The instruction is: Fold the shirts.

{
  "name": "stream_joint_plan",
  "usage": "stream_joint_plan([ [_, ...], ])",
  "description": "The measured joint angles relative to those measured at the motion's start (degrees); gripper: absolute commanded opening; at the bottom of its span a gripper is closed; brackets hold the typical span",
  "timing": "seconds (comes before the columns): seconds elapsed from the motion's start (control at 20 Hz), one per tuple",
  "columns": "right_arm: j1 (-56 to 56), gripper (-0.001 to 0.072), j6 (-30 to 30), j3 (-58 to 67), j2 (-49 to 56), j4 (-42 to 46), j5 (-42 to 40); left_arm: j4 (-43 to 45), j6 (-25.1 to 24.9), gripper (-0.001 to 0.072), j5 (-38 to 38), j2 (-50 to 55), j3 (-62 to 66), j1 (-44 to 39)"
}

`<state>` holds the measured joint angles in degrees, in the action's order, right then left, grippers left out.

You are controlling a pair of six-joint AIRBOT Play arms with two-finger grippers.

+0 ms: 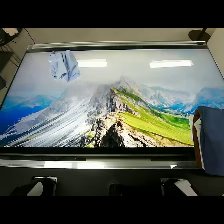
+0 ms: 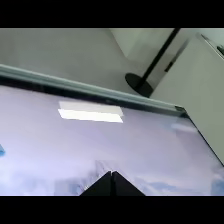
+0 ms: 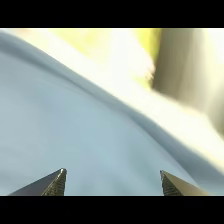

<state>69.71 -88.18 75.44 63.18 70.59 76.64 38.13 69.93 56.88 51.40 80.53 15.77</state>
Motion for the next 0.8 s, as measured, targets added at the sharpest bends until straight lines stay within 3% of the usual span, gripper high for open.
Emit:
stream_joint_plan([
  [0.15, -12.59, 0.0674, 4.98, 8.28, -0.04, -7.52, -10.12, 17.18, 6.6, 0.004, 0.98, 5.9, 8.09, -4.5],
  [0.2, -18.84, 0.0673, 5.77, 9.9, 0.0, -8.46, -11.98, 24.7, 9.22, 0.0166, 3.02, 8.2, 9.7, -6.91],
  [0.3, -31.41, 0.0675, 4.87, 11.02, 0.79, -8.41, -13.16, 37.46, 14.43, 0.0691, 8.17, 12.09, 10.25, -11.39],
  [0.5, -54.12, 0.0676, -2.23, 8.92, 6.93, -3.3, -7.06, 50.05, 22.4, 0.0677, 21.18, 14.88, -0.57, -17.0],
  [0.8, -70.05, 0.0677, -5.53, 7.48, 16.06, 3.08, 2.21, 54.73, 28.89, 0.0677, 21.11, 7.82, -18.43, -21.09],
])
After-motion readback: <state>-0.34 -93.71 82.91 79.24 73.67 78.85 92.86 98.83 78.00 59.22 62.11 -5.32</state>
